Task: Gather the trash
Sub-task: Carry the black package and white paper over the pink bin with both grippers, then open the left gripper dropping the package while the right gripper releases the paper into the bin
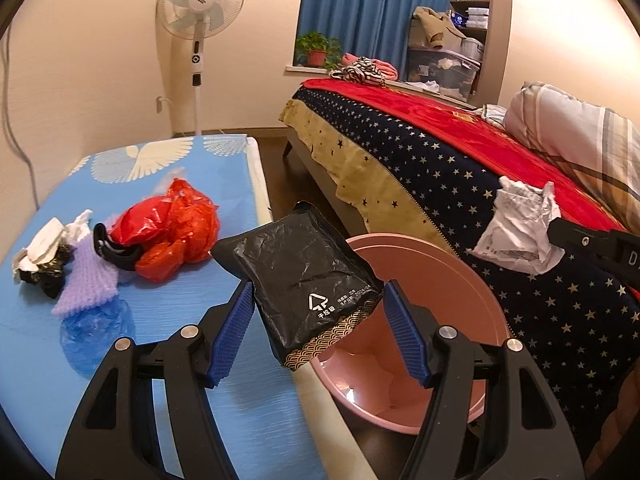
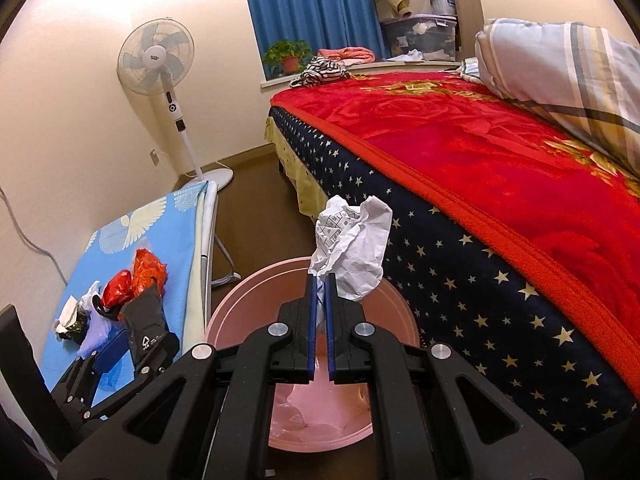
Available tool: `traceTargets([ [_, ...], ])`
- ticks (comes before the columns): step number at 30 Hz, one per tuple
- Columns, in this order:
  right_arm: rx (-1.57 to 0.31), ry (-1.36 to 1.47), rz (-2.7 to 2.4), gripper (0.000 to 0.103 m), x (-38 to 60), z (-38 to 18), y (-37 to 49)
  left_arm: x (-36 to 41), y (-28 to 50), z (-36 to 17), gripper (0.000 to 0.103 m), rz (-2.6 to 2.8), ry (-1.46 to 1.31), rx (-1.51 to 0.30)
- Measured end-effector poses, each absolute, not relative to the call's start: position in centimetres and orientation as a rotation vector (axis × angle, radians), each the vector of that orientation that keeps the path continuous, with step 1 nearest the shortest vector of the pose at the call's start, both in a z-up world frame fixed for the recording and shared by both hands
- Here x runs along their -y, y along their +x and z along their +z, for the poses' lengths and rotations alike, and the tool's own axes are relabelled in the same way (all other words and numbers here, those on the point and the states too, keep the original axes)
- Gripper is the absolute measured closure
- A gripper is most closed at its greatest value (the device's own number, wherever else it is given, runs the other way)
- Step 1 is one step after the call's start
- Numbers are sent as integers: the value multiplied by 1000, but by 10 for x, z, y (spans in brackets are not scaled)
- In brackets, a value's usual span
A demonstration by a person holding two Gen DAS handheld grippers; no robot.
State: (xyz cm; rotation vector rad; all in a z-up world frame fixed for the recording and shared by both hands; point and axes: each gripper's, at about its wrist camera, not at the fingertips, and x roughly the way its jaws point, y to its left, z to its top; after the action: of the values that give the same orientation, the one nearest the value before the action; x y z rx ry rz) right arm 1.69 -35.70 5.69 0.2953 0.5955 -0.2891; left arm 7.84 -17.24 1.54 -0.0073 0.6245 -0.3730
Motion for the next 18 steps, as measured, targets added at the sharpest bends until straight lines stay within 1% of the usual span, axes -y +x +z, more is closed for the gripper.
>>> traceTargets([
  [18,-596,317,-296,99,363,53,21,194,81,10,38,-468,-3,-631],
])
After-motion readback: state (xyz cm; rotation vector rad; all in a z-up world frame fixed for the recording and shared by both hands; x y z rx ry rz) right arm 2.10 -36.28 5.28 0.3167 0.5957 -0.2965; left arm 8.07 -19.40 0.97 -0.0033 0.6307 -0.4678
